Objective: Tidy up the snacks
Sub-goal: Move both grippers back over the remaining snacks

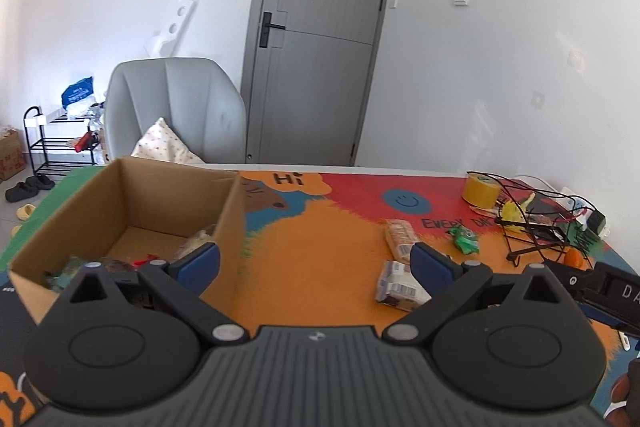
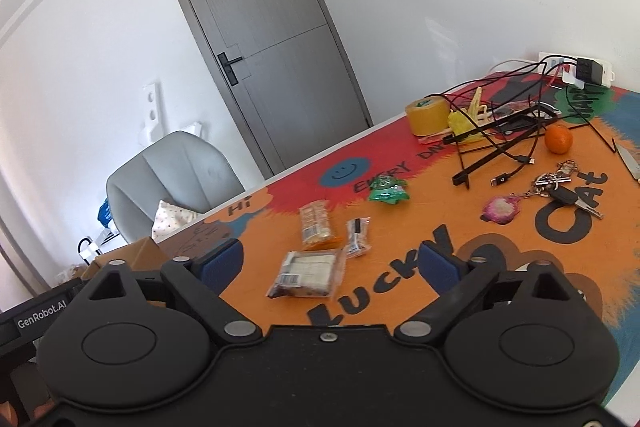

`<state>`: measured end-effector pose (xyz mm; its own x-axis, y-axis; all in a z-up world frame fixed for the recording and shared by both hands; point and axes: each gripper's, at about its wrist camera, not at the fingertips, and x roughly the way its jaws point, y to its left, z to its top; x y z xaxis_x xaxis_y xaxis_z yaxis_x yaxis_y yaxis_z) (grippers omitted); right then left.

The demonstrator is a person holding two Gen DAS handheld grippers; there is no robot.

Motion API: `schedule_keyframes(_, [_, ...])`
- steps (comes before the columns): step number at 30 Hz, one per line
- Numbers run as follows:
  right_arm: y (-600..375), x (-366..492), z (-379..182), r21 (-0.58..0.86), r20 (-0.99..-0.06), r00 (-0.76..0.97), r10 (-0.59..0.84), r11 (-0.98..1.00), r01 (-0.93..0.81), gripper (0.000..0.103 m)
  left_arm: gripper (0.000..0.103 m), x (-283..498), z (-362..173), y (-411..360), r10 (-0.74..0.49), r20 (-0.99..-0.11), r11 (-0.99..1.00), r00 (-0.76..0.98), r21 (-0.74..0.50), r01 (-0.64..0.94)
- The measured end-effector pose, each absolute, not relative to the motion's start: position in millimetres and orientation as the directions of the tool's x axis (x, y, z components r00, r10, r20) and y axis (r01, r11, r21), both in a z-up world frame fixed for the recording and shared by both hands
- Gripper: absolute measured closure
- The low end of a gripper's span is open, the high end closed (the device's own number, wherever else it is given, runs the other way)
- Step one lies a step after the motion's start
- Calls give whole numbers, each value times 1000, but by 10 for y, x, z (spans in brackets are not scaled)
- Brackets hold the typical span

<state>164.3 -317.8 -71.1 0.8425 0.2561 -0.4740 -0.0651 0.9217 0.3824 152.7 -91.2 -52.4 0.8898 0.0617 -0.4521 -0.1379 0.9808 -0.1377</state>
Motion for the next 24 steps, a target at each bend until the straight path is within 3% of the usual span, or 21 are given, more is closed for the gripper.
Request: schedule_keyframes(24, [-3604,2091,-1032,400,-541,815,208,916,32,14,2,2298,-906,-1539,-8,-567,995,824,-88,-51])
